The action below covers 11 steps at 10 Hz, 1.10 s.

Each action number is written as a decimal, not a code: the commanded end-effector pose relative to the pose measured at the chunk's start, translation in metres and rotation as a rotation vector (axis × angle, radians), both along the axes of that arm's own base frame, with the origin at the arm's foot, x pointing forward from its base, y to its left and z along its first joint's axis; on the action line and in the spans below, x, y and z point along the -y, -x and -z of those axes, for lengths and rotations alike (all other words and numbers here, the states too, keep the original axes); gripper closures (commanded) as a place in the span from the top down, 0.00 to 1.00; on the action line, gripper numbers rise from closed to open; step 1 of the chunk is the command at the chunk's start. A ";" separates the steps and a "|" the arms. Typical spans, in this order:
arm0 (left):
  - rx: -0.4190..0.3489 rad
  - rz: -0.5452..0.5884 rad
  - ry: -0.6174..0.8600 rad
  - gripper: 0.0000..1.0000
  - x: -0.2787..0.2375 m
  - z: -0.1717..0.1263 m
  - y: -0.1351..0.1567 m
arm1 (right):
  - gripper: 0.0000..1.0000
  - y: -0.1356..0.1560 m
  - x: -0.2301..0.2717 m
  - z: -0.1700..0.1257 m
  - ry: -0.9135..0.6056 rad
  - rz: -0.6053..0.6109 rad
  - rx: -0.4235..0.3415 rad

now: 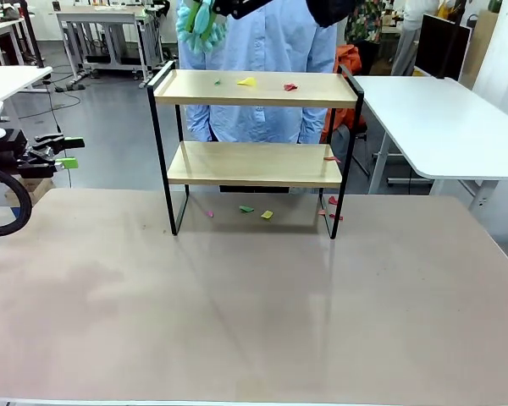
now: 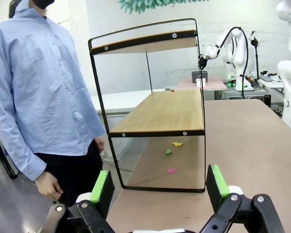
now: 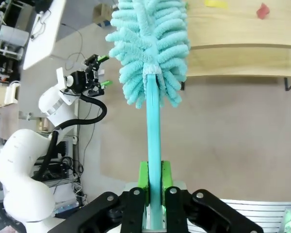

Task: Clean the shelf.
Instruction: Clean the specific section of the Shelf indicated by the human with the Duster.

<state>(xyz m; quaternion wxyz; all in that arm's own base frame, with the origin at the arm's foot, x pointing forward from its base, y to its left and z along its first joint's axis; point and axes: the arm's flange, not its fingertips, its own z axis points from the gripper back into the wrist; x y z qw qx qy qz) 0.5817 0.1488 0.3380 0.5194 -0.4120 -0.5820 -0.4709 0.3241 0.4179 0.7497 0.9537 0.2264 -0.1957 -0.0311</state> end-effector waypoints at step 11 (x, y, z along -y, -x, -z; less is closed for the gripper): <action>0.007 0.003 -0.005 1.00 0.000 -0.004 0.001 | 0.13 -0.082 -0.123 0.062 0.179 0.108 0.046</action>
